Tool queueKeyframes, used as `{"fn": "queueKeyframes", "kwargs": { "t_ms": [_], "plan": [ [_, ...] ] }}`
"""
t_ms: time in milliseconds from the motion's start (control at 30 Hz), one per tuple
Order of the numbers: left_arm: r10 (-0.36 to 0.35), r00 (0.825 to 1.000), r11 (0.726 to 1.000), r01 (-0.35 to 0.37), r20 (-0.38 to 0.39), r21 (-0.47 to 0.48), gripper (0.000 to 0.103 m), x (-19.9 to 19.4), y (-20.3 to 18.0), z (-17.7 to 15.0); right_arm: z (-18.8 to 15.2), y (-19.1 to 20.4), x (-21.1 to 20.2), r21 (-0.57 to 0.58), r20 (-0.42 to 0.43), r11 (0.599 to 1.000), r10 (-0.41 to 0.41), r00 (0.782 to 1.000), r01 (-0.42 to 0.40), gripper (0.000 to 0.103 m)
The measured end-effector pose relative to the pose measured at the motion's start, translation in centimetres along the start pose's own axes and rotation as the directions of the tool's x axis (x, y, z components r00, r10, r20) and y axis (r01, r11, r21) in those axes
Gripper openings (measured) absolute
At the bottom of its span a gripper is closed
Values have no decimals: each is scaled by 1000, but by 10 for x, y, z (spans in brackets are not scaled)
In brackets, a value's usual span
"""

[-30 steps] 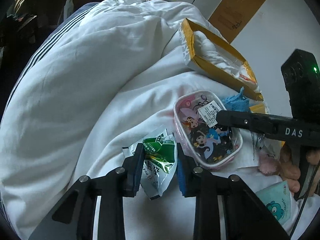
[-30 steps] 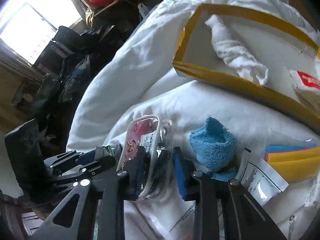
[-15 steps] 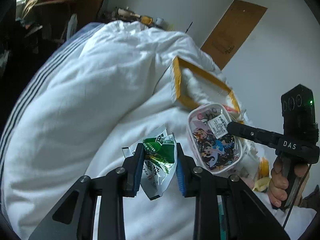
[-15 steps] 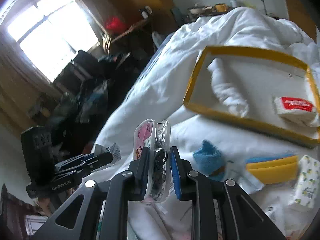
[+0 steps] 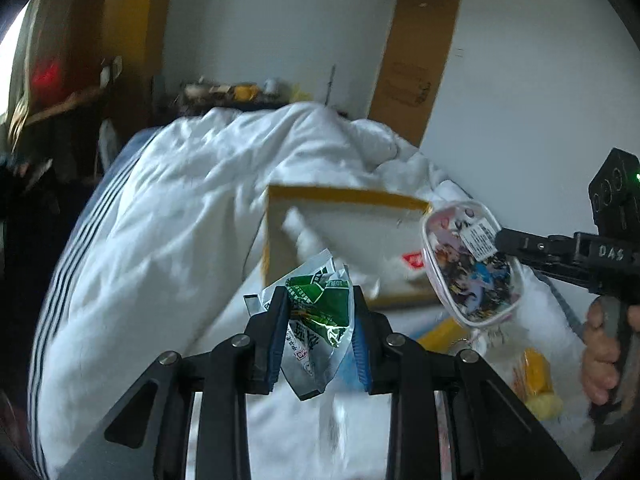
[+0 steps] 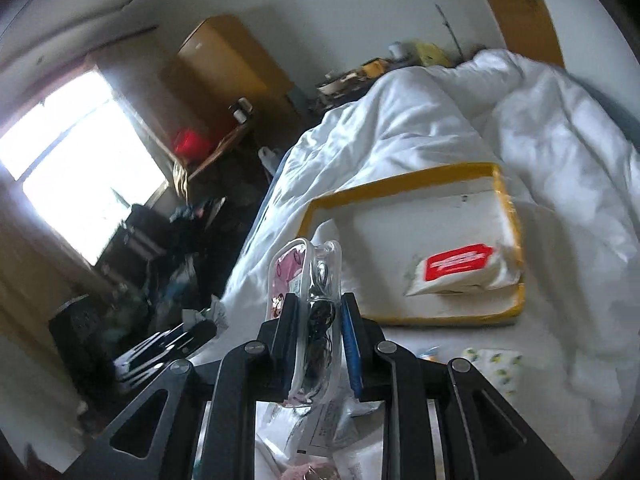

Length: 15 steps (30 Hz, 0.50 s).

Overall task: Organize soft objects
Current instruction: 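Carry the green packet into the tray with left tool while right tool drops the pink pouch in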

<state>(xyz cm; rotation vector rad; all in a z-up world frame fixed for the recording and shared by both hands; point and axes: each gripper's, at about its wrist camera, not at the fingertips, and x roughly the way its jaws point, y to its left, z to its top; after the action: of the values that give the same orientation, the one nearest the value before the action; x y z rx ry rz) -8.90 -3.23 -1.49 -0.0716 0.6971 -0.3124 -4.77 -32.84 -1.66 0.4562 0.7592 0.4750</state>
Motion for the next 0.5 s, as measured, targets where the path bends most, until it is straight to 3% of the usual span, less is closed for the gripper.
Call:
{"fn": "queueKeyframes", "kwargs": {
  "t_ms": [133,233,367,500],
  "plan": [
    [0,1000,998,-2,31,66,28,28,-19,28,17,-27,-5,9,64,998,-67,996,67,22],
    [-100,995,994,101,-15,40,28,61,-22,47,26,-56,5,74,68,992,-105,992,100,22],
    [-53,998,998,55,-43,45,28,101,-27,64,35,-84,20,121,67,985,-132,989,123,22],
    [-65,993,998,63,-95,-20,28,134,-28,72,38,-101,32,148,61,980,-143,988,132,22]
  ]
}}
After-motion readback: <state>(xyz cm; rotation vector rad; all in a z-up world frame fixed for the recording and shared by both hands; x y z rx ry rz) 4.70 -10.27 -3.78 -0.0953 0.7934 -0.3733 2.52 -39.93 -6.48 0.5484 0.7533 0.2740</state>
